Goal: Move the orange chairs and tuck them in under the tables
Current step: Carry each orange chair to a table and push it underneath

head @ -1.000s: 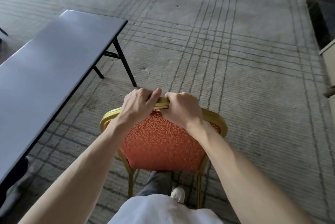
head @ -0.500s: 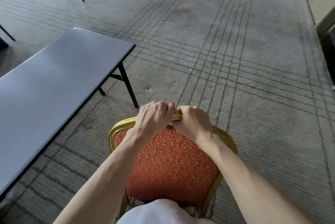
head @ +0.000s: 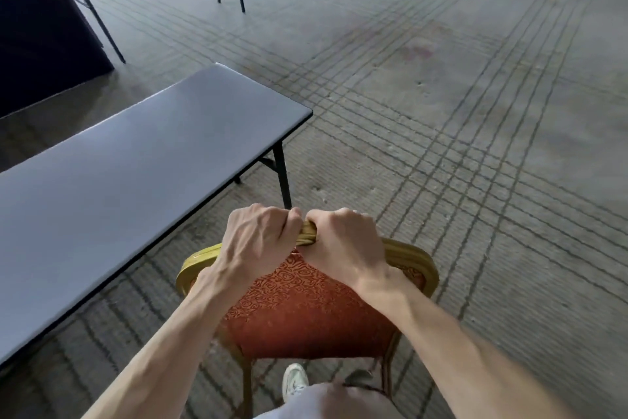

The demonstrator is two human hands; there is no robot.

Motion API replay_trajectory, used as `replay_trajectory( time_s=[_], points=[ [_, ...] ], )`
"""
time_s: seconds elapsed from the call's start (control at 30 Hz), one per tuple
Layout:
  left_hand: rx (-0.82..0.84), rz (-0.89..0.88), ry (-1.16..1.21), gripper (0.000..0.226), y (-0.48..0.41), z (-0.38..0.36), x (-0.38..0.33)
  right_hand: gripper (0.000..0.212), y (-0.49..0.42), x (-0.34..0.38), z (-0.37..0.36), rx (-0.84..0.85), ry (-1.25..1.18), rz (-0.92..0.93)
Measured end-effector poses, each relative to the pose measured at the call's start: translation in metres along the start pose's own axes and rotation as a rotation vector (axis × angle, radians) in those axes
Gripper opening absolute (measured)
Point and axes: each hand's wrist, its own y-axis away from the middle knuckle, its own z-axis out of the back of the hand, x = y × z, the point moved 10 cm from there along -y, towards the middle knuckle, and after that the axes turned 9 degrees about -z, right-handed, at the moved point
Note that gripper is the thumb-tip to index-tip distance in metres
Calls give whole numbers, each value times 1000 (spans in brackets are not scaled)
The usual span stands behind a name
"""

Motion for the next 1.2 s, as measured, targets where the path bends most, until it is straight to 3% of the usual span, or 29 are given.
replay_trajectory(
  time_s=[0.17, 0.43, 0.63, 0.83, 1.0, 1.1, 1.2],
  points=[
    [-57, 166, -77, 53, 6, -3, 10, 26, -24, 4, -7, -16, -85, 258],
    [-99, 438, -85, 52, -18, -48, -3, 28, -64, -40, -36, 154, -244, 518],
    [-71, 662, -97, 56, -32, -75, 13, 22, -95, -55, -68, 328, -233, 596],
    [-71, 661, -100, 53, -45, -77, 30, 11, -116, -47, -95, 483, -129, 641],
    [-158, 728, -236, 57, -48, -56, 47, 15, -140, -29, -102, 464, -100, 625],
    [-277, 859, -221, 57, -38, -53, 51, 12, -152, -22, -110, 501, -61, 626],
    [-267, 899, -164, 59, -41, -57, 59, 14, -158, -20, -111, 478, -80, 640]
  ],
)
